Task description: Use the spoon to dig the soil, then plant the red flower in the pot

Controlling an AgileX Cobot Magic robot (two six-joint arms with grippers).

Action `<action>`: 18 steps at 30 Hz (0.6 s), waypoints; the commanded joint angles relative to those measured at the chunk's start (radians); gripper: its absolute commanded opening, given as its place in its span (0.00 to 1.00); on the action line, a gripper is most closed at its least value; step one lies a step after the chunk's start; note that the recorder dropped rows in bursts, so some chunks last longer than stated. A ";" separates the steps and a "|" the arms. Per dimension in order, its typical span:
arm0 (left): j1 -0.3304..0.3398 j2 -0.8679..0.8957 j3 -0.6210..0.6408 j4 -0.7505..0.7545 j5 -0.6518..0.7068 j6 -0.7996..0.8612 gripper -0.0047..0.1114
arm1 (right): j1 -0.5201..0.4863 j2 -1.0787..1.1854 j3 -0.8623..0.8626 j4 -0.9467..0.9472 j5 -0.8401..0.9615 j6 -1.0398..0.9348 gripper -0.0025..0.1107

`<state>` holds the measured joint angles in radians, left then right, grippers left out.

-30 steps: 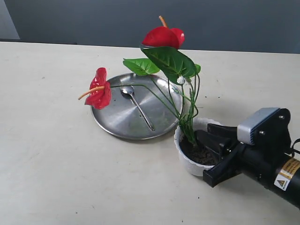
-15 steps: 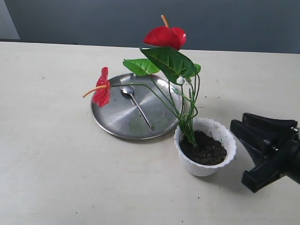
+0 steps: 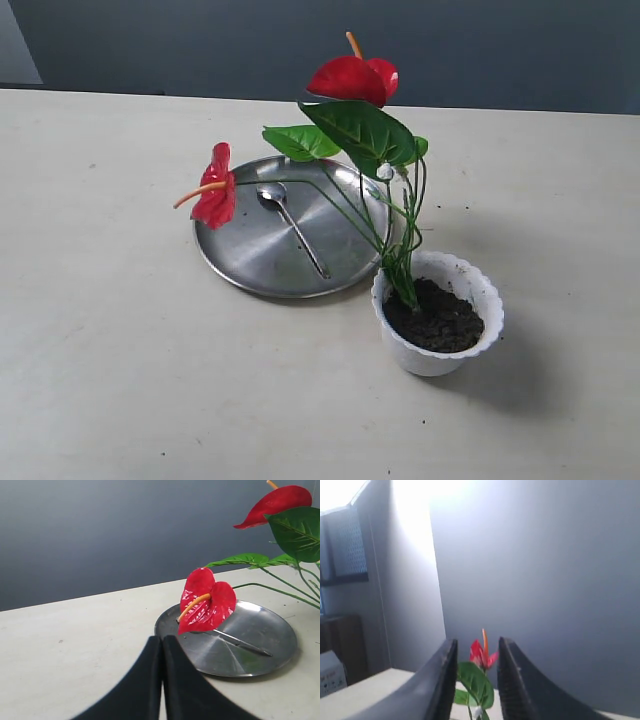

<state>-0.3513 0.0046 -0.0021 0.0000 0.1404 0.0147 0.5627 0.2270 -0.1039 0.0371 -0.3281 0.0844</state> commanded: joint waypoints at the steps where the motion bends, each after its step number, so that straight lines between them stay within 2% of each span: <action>1: -0.007 -0.005 0.002 0.000 -0.013 -0.004 0.05 | -0.003 -0.092 -0.001 0.002 -0.020 -0.001 0.28; 8: -0.007 -0.005 0.002 0.000 -0.013 -0.004 0.05 | -0.003 -0.155 -0.001 0.004 0.017 -0.032 0.28; 14: -0.007 -0.005 0.002 0.000 -0.013 -0.004 0.05 | -0.016 -0.227 -0.001 0.049 0.274 -0.032 0.28; 17: -0.007 -0.005 0.002 0.000 -0.013 -0.004 0.05 | -0.158 -0.227 -0.001 0.111 0.342 -0.030 0.28; 18: -0.007 -0.005 0.002 0.000 -0.013 -0.004 0.05 | -0.250 -0.227 -0.001 0.105 0.342 -0.030 0.28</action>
<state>-0.3513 0.0046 -0.0021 0.0000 0.1404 0.0147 0.4150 0.0064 -0.1039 0.1347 0.0000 0.0618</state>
